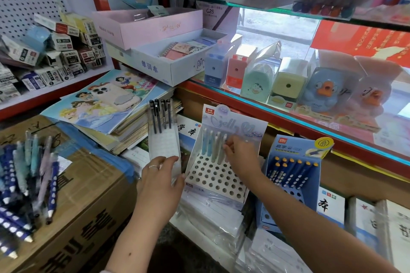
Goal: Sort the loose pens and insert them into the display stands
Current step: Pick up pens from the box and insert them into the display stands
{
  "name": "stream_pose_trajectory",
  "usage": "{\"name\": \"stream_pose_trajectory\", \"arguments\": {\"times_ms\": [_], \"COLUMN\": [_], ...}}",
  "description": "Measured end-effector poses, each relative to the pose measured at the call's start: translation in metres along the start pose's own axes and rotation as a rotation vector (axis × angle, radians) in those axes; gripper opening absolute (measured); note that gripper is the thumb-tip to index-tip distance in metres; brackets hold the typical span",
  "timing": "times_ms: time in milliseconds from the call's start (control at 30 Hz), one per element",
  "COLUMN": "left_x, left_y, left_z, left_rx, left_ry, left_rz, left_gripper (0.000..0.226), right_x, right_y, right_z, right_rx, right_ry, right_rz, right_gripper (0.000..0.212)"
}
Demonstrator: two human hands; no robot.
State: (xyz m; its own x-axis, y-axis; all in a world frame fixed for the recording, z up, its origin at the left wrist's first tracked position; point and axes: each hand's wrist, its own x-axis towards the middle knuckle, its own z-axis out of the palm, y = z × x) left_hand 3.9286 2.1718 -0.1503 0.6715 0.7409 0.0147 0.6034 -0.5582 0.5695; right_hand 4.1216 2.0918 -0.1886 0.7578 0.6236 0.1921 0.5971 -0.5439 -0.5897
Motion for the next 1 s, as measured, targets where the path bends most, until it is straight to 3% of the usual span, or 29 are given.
{"name": "stream_pose_trajectory", "arguments": {"times_ms": [200,400,533,733,867,1000], "left_x": [-0.003,-0.010,-0.019,-0.015,-0.019,-0.038], "left_y": [-0.001,-0.005,-0.007,0.005,-0.020,-0.091], "left_z": [0.000,-0.002,-0.007,-0.044,-0.093,-0.133], "left_rx": [-0.044,-0.098,-0.153,-0.340,-0.314,-0.236], "left_ry": [-0.006,0.000,0.007,0.073,0.200,0.283], "left_rz": [0.002,-0.014,-0.016,-0.028,-0.033,-0.197], "left_gripper": [0.046,0.045,0.042,0.041,0.038,0.037], "right_x": [-0.002,-0.001,-0.001,0.007,0.000,-0.016], "right_y": [0.000,-0.001,-0.013,-0.085,-0.152,-0.218], "right_z": [0.009,-0.005,-0.026,-0.050,-0.029,0.014], "right_rx": [-0.096,-0.103,-0.073,-0.013,-0.013,-0.046], "right_ry": [-0.013,-0.113,-0.053,-0.041,-0.228,-0.386], "right_rz": [0.024,0.031,0.006,-0.147,-0.315,-0.448], "right_gripper": [0.022,0.017,0.018,0.020,0.022,0.026]}}
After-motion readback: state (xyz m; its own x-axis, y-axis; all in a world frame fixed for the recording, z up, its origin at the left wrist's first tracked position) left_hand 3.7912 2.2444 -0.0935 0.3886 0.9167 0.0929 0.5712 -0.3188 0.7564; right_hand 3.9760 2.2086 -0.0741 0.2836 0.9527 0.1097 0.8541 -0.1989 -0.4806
